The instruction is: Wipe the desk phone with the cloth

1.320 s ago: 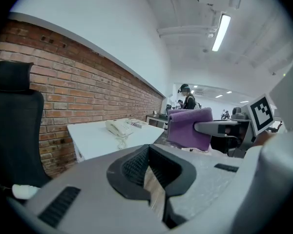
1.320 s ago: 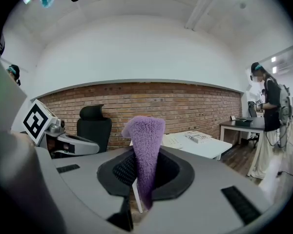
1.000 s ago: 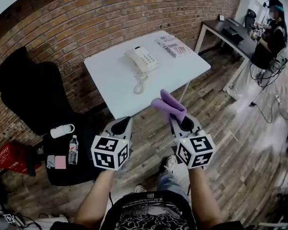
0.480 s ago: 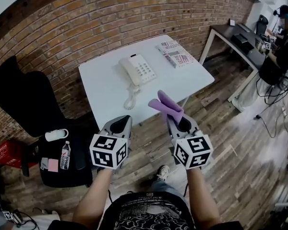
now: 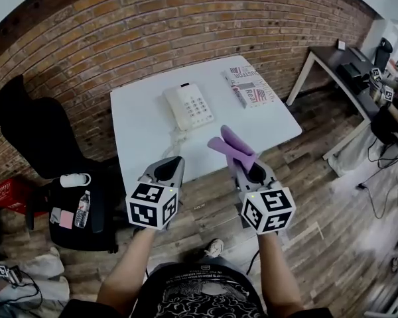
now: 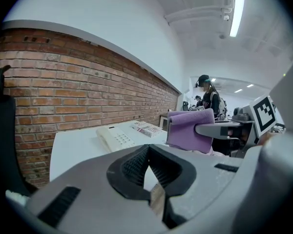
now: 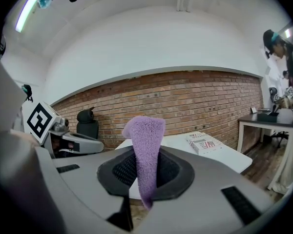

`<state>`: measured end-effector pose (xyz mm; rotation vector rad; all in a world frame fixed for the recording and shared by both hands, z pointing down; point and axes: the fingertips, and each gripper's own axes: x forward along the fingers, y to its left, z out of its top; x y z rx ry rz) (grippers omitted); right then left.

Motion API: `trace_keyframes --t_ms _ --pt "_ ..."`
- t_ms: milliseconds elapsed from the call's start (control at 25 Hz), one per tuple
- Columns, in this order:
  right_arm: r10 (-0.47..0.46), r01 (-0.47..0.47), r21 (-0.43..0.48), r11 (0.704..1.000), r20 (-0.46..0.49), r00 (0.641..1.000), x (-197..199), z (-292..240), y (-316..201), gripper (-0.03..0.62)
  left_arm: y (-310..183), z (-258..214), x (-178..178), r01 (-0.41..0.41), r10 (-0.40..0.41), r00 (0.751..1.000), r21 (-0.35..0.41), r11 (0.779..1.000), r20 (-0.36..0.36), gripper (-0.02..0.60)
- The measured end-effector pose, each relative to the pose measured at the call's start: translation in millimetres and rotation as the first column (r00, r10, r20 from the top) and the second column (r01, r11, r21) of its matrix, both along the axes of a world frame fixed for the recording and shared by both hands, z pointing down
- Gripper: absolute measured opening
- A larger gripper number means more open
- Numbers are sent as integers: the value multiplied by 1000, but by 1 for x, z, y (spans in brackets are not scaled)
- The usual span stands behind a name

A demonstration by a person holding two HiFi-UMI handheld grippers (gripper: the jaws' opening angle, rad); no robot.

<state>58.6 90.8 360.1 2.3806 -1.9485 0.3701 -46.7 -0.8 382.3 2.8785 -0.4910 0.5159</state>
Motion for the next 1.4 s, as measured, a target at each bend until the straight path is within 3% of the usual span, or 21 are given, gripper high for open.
trace_keyframes --t_ms 320,840,1400 --pt "-84 84 7 996 13 996 39 4 -15 46 -8 3 26 86 -86 996 1 996 13 6" --pt "-218 218 -16 976 0 976 60 13 -69 46 -44 14 35 204 -204 979 -9 979 9 6" --pt "-328 324 -84 942 -40 944 103 30 -180 46 -139 38 75 288 -288 958 -49 956 9 6"
